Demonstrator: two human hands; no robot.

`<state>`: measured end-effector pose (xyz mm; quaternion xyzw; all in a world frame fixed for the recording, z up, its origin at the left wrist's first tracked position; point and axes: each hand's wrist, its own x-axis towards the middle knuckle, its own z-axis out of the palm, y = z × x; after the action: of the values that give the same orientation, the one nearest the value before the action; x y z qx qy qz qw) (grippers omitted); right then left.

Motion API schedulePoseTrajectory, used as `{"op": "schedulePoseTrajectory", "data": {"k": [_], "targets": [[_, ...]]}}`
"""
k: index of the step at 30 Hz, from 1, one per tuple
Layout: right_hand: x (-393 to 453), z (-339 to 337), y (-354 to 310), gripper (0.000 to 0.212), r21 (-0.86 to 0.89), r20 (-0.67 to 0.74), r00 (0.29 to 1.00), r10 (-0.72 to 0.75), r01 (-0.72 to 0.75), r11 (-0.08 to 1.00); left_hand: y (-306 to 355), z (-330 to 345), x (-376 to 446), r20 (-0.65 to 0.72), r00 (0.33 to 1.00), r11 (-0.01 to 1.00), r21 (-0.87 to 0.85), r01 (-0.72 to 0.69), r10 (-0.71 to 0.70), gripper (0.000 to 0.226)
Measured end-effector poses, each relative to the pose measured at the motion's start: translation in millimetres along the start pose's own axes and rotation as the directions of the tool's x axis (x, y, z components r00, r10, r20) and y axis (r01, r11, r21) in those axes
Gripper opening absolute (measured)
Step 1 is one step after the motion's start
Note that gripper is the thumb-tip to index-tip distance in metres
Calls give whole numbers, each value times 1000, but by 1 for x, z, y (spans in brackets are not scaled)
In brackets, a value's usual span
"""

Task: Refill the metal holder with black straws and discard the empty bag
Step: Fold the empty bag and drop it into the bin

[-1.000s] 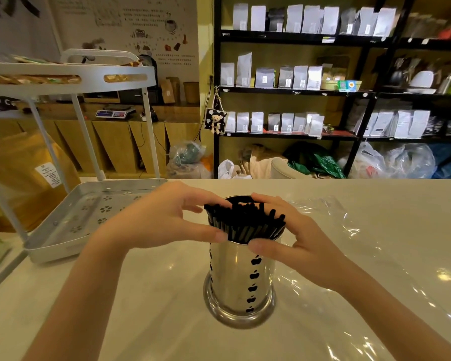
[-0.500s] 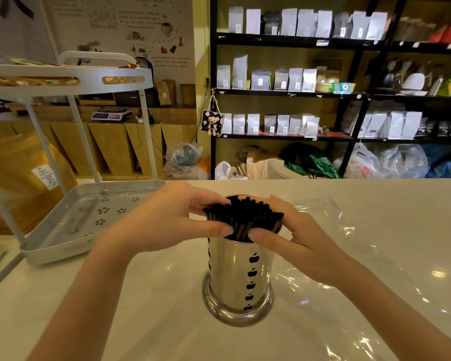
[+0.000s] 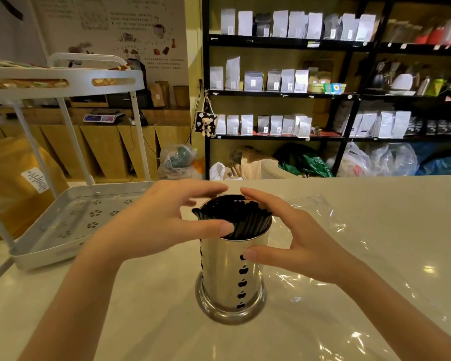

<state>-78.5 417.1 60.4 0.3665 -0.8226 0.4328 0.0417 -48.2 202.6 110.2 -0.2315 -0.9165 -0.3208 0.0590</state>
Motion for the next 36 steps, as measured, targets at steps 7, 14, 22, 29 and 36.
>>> {"op": "schedulePoseTrajectory", "data": {"k": [7, 14, 22, 29, 36], "targets": [[-15, -30, 7, 49, 28, -151, 988, -3, 8, 1000, 72, 53, -7, -485, 783, 867, -95, -490, 389, 32], [-31, -73, 47, 28, 192, -387, 893, 231, -167, 967, 75, 148, 31, -123, 990, 938, -329, -108, 71, 48], [-58, -78, 159, 32, -19, -440, 687, 578, -651, 759, 25, 234, 52, 125, 930, 913, 273, 302, -345, 64], [-69, -79, 194, 46, -323, -520, 505, 689, -863, 388, 13, 258, 65, 77, 876, 831, 365, 419, -475, 69], [-70, -102, 205, 50, 113, -485, 400, 778, -854, 509, 9, 256, 75, 65, 890, 870, 256, 422, -451, 69]]}}
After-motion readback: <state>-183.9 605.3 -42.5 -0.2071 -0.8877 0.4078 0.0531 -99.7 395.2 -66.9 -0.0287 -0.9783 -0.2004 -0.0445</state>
